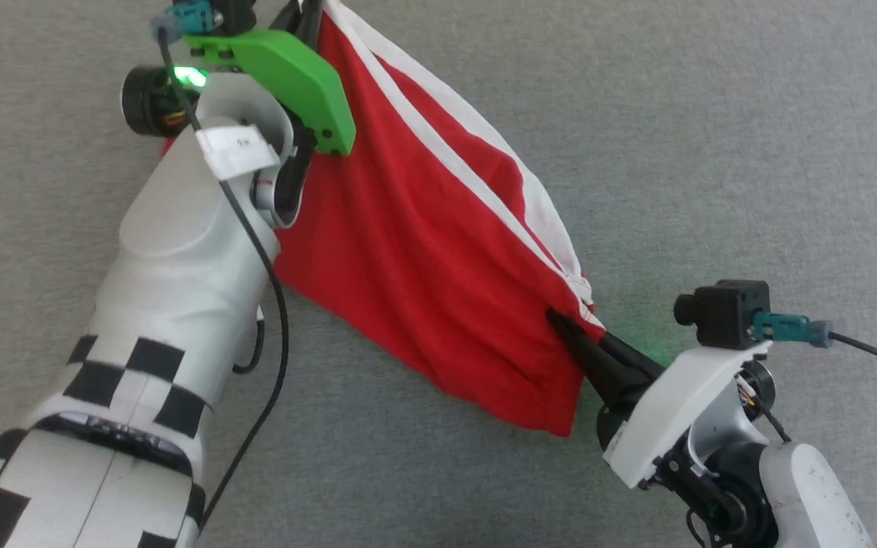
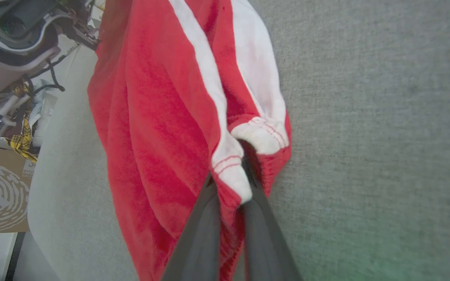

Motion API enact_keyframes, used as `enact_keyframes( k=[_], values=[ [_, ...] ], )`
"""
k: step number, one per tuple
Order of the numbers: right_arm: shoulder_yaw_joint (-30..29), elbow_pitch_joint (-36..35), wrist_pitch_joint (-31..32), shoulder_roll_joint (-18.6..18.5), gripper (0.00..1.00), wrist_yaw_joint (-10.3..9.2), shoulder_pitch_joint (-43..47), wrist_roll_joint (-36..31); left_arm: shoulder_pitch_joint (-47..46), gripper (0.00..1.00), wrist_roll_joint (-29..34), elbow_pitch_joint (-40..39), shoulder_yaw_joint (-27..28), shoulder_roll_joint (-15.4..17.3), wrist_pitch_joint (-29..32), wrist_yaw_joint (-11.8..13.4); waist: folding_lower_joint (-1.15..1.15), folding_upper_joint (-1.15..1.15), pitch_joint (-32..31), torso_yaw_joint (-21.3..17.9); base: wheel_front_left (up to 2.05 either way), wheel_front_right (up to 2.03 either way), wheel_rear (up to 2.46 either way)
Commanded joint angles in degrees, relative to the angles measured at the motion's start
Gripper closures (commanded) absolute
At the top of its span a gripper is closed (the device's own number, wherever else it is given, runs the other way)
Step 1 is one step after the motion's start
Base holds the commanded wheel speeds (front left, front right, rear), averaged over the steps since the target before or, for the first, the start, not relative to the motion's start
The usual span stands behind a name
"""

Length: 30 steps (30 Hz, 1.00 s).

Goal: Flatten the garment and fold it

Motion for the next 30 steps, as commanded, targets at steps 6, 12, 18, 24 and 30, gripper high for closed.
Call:
enact_keyframes(
  k=[6,12,18,24,30],
  values=[
    [1.0,1.0,-0.7,0.1,1.00,-0.08,-1.2,0.9,-3.9,1.00,0.7,5.3,-0.6,0.3,0.7,-0.3,0.00,0.00,2.7,-2.4,0.00,0.00,0.00],
    [1.2,1.2,-0.8,0.1,0.95,-0.08,-1.2,1.5,-5.5,0.55,0.1,9.2,-0.5,-0.1,1.7,0.0,0.00,0.00,2.8,-2.6,0.00,0.00,0.00],
    [0.8,1.2,-0.6,0.1,0.00,-0.08,-0.9,2.0,-6.2,0.00,-0.2,11.6,-0.7,-0.7,1.0,-0.1,0.00,0.00,1.8,-1.8,0.00,0.00,0.00],
    [-1.4,0.3,-0.1,0.1,0.00,-0.08,0.2,0.9,-6.7,0.00,0.7,12.4,-1.8,-0.7,-2.5,-0.7,0.00,0.00,-1.0,-0.2,0.00,0.00,0.00],
    [-5.9,-1.4,0.7,0.1,0.00,-0.08,2.8,-3.3,-6.3,0.00,4.1,11.0,-4.9,-0.1,-7.4,-1.9,0.00,0.00,-4.9,1.6,0.00,0.00,0.00]
  ],
)
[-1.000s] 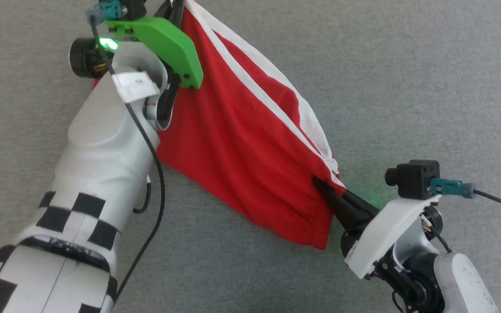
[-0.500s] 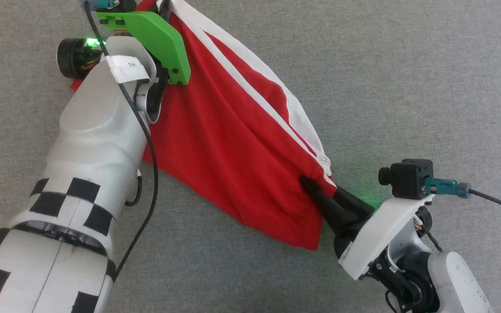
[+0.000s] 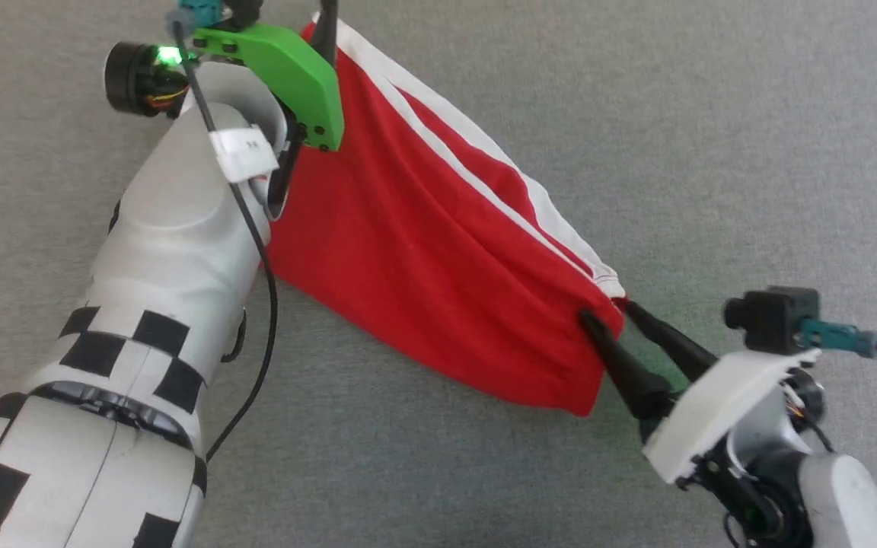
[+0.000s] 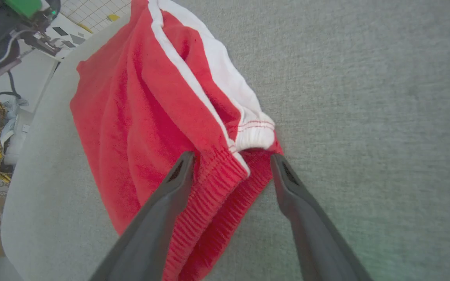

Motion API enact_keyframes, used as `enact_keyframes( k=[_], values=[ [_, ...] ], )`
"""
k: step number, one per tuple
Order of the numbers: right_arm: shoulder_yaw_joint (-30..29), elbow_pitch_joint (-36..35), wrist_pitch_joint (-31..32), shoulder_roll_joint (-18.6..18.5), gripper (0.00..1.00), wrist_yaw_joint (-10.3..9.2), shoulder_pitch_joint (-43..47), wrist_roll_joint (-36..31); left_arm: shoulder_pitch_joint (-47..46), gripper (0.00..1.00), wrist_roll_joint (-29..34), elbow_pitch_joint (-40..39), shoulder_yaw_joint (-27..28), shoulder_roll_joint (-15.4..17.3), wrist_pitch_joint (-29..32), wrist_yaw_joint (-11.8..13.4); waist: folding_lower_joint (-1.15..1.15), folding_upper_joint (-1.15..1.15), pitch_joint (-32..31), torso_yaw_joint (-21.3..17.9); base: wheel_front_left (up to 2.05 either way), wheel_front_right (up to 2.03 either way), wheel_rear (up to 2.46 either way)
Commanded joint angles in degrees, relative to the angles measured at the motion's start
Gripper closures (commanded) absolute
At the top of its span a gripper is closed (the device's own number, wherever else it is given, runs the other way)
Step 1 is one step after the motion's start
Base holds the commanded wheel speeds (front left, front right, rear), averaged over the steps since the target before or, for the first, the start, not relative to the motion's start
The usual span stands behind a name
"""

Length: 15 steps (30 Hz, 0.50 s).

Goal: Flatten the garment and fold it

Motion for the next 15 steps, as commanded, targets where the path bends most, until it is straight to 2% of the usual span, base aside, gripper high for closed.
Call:
enact_keyframes(
  k=[1,3,9,15],
  values=[
    [-1.9,-1.4,1.6,-0.1,0.00,-0.09,2.3,-3.1,1.0,0.00,1.6,-2.8,-0.8,1.2,-1.5,-1.1,-0.01,0.00,-4.3,2.1,0.00,0.00,0.00],
    [-2.4,-2.4,2.4,-0.1,0.00,-0.09,3.4,-5.6,2.9,0.00,1.8,-5.7,-0.2,2.1,-1.8,-1.2,-0.01,0.00,-5.7,2.8,0.00,0.00,0.00],
    [-3.3,-4.7,4.5,-0.1,0.00,-0.09,7.0,-9.5,15.8,0.00,3.0,-23.3,5.5,6.3,-1.9,0.6,-0.01,0.00,-9.4,4.8,0.00,0.00,0.00],
    [-2.4,-6.2,8.0,-0.1,0.00,-0.09,11.3,-14.4,33.0,0.00,3.3,-37.8,11.1,9.2,-1.9,4.1,-0.01,0.00,-13.0,6.6,0.00,0.00,0.00]
  ],
)
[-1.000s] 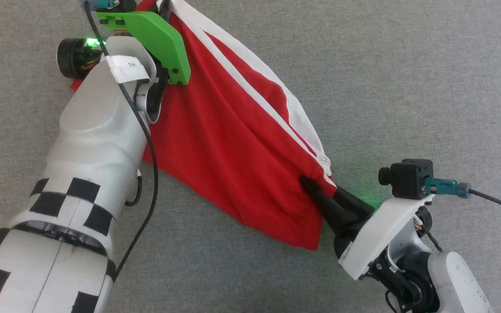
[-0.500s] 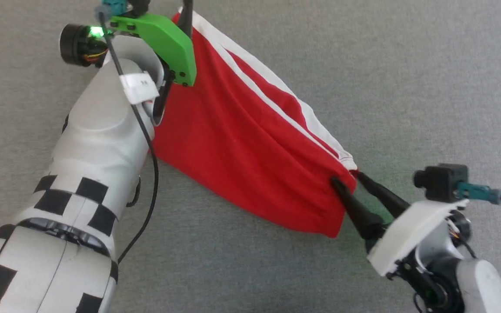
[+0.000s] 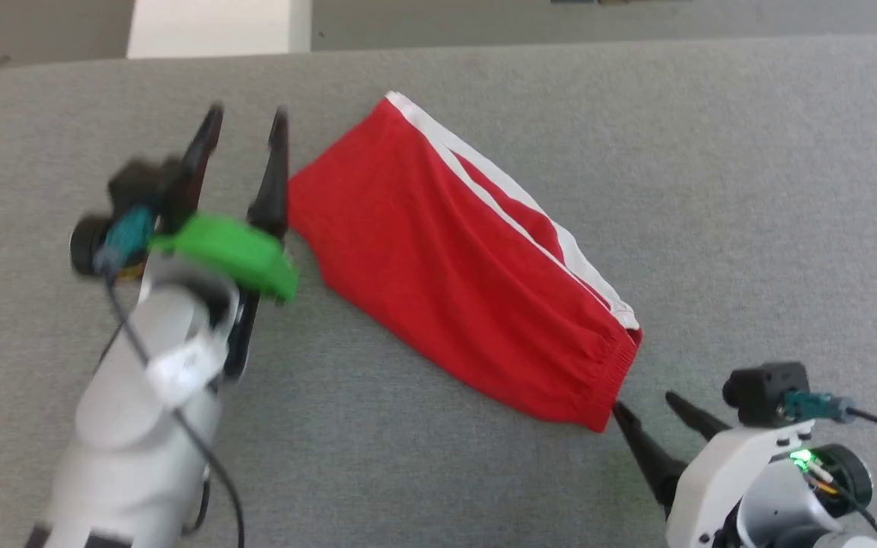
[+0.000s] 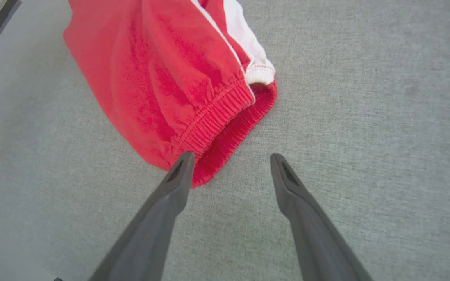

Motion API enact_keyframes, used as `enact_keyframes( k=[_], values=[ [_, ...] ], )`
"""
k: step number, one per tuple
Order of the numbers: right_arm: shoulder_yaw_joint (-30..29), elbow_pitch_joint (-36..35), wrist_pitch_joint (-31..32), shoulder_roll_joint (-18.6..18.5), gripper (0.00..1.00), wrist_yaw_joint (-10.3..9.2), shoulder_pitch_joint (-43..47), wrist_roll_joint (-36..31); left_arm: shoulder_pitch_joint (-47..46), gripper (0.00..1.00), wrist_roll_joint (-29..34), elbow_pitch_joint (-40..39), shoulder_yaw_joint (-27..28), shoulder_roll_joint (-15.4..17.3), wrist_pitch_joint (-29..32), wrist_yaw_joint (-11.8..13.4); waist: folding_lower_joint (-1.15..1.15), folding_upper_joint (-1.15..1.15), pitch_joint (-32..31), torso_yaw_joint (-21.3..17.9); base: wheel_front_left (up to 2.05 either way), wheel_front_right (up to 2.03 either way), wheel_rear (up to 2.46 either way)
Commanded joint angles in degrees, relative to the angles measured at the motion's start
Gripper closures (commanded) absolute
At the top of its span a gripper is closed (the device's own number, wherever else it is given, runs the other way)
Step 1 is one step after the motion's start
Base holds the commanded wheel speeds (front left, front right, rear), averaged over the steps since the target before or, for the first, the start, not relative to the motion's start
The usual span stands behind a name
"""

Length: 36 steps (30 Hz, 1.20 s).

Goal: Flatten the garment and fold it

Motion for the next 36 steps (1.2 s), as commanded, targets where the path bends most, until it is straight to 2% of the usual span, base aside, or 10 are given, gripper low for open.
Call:
enact_keyframes(
  k=[1,8,16,28,34,35,36],
  values=[
    [0.4,-0.5,0.6,0.0,0.00,-0.08,0.9,-0.8,3.5,0.00,0.3,-2.3,1.2,0.9,-0.2,1.1,0.00,0.00,-2.9,2.1,0.00,0.00,0.00],
    [1.1,1.0,2.5,0.0,0.00,-0.08,0.7,-4.0,17.0,0.00,2.3,-13.8,4.9,3.2,-0.2,3.9,0.00,0.00,-3.9,3.1,0.00,0.00,0.00],
    [1.3,5.7,3.6,0.0,0.00,-0.08,-2.0,-4.9,27.1,0.00,1.8,-20.2,8.7,2.5,-0.2,6.7,0.00,0.00,-3.2,3.8,0.00,0.00,0.00],
    [1.9,14.0,1.3,0.0,0.00,-0.08,-7.5,-5.7,28.2,0.00,2.0,-22.3,8.4,1.1,-0.2,6.1,0.00,0.00,-0.4,6.2,0.00,0.00,0.00],
    [1.3,16.8,2.4,0.0,0.00,-0.08,-7.9,-6.8,28.0,0.00,2.3,-22.2,8.3,0.9,-0.2,5.8,0.00,0.00,-0.3,6.4,0.00,0.00,0.00],
    [1.3,16.9,2.6,0.0,0.56,-0.08,-7.8,-6.8,27.9,0.00,2.4,-22.2,8.3,0.9,-0.2,5.8,0.00,0.00,-0.2,6.4,0.00,0.00,0.00],
    [1.2,16.9,2.8,0.0,0.98,-0.08,-7.8,-6.7,27.9,0.00,2.4,-22.2,8.3,0.9,-0.2,5.7,0.00,0.00,-0.2,6.4,0.00,0.00,0.00]
  ],
)
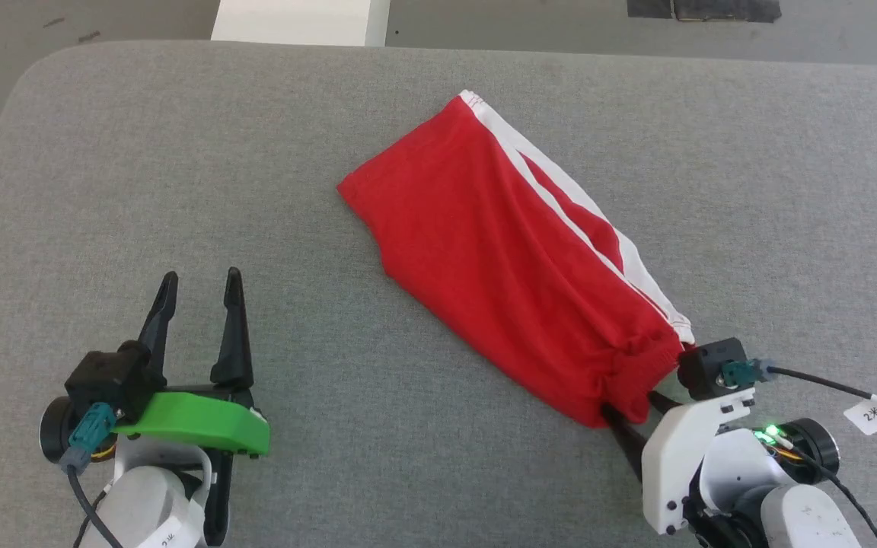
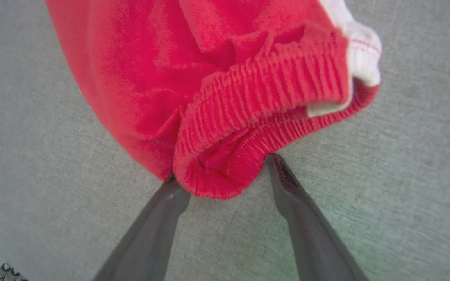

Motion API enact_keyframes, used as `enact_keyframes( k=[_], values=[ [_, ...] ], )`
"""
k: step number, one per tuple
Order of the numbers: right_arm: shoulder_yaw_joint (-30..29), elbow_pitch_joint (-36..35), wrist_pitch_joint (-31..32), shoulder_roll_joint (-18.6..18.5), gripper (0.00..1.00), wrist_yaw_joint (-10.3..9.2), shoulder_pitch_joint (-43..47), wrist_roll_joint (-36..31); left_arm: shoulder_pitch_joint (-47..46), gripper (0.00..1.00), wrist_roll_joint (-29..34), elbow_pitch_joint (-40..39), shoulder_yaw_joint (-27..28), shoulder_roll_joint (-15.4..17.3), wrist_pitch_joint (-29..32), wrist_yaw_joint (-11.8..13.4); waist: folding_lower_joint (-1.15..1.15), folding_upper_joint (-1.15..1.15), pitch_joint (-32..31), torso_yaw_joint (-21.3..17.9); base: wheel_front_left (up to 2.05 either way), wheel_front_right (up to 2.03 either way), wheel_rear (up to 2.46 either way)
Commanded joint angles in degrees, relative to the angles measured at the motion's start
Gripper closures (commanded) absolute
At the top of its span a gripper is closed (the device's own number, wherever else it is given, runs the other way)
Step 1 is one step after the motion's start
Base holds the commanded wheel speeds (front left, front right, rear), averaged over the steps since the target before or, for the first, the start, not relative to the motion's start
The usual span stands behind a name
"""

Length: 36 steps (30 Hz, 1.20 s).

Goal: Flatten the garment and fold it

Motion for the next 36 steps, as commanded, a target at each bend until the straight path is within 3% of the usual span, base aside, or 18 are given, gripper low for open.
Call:
enact_keyframes(
  k=[1,12,21,29,36],
  values=[
    [-0.1,1.5,0.9,-0.1,1.00,-0.11,0.2,-0.3,-0.5,0.00,0.8,0.0,0.0,-0.1,-0.2,-0.4,0.00,0.00,0.0,0.0,0.00,0.00,0.00],
    [-1.1,-1.7,0.9,-0.1,1.00,-0.11,0.4,0.4,-4.1,0.00,-0.5,2.5,-2.4,0.2,3.6,-3.5,0.00,0.00,-0.5,-0.8,0.00,0.00,0.00],
    [1.7,-4.7,1.4,-0.1,1.00,-0.11,-0.7,0.6,-22.8,0.00,-5.1,12.3,-5.3,-1.6,22.2,-6.2,0.00,0.00,2.2,-1.8,0.00,0.00,0.00],
    [4.2,-7.0,2.3,-0.1,1.00,-0.11,-1.4,0.9,-38.2,0.00,-7.3,28.4,-8.4,-3.8,40.6,-6.0,0.00,0.00,4.6,-3.6,0.00,0.00,0.00],
    [4.0,-8.7,2.9,-0.1,1.00,-0.11,-0.9,0.6,-45.3,0.00,-5.4,36.9,-12.4,-4.6,49.5,-6.3,0.00,0.00,6.3,-4.7,0.00,0.00,0.00]
  ],
)
